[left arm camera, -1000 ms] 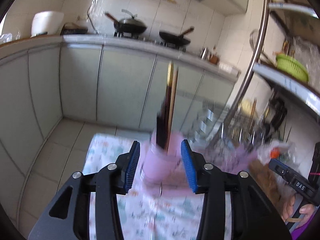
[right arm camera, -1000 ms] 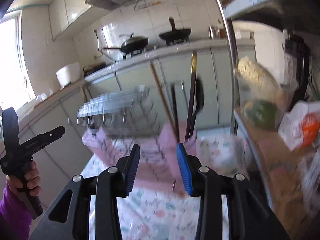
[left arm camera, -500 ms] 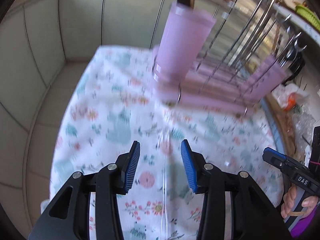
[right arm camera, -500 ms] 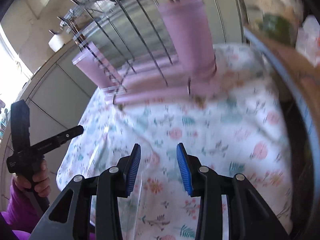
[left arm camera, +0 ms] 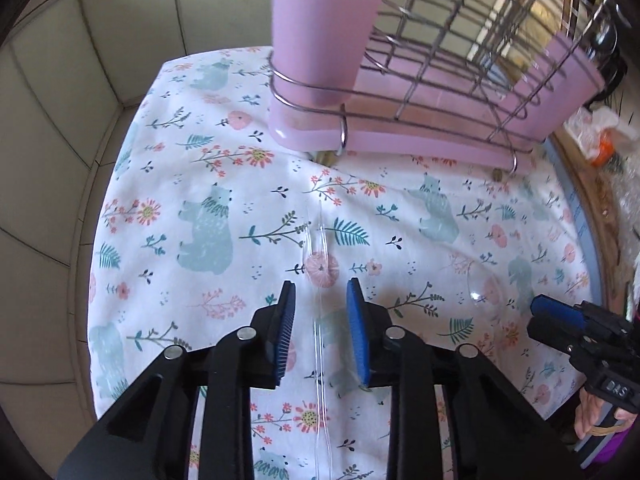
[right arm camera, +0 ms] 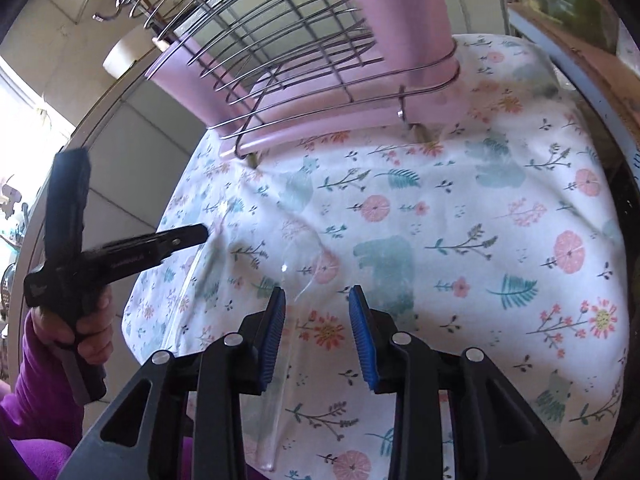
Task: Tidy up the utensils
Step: 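Move both tools back down to the clear spoon and fork on the cloth, then grasp a clear plastic fork with the left tool while the right tool grasps the clear spoon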
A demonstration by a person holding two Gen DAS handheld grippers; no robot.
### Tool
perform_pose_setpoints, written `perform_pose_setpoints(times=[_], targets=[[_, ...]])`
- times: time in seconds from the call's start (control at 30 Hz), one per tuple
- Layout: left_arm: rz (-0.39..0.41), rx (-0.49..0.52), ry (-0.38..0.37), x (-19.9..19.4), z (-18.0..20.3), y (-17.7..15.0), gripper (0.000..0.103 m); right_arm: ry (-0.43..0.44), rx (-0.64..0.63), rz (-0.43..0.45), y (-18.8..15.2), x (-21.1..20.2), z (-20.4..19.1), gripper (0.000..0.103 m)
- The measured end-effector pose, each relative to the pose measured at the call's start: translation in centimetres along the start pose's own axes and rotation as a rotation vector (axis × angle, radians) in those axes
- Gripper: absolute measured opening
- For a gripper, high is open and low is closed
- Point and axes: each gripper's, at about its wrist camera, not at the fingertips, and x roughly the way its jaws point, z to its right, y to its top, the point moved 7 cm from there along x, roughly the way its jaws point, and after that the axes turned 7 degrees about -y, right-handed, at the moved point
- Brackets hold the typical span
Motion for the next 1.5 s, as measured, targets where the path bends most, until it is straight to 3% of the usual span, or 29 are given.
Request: perform_pose_setpoints(times=[0.07, 0.17, 0.4, 0.6, 0.97, 1.0, 1.07, 1.13, 1.27, 1.3, 1.5], targets=[[-0.030, 0.014, 0.013, 0.7, 0.2, 0.1, 0.025, 0.004, -0.011, -0.007, -0.1, 0.2, -0.4, 0.033], [-0.064, 0.028, 0.040, 1.7, 0.1, -0.1, 0.006, 0.003, -0.023, -0.017, -0.3, 0.4, -0.8, 0.033], [-0.016, 0.015, 0.005, 0.7, 0.0, -0.5, 0.005, 0.000, -0.005, -0.047, -0.3, 0.9, -0.7, 0.033], [0.094, -0.015, -0.071, -2.3, 0.0, -0.6, 0.005, -0.026, -0.016, -0.075, -0.1, 1.7, -1.3, 0.033], [0.150, -0.026, -0.125, -4.4, -0.2, -1.2, 0.005, -0.233, -0.179, -0.100, 0.2, 4.1, -3.8, 0.033], [0.153, -0.026, -0.127, -4.4, -0.3, -1.1, 0.005, -0.241, -0.183, -0.096, 0.1, 4.1, -3.9, 0.032], [0.161, -0.024, -0.128, -4.7, -0.4, -1.1, 0.005, -0.268, -0.196, -0.085, 0.0, 4.1, -3.8, 0.019], [0.173, -0.023, -0.135, -5.0, -0.5, -1.0, 0.005, -0.258, -0.182, -0.080, 0.0, 3.9, -3.6, 0.011], [0.215, -0.019, -0.145, -6.2, -0.7, -0.8, 0.005, -0.203, -0.146, -0.051, 0.0, 3.2, -3.4, 0.010], [0.233, -0.018, -0.148, -6.7, -0.7, -0.7, 0.005, -0.193, -0.144, -0.042, 0.0, 2.8, -3.2, 0.003], [0.328, -0.027, -0.164, -9.1, -1.0, 0.0, 0.005, -0.111, -0.130, 0.110, 1.1, -0.4, -4.4, 0.003]])
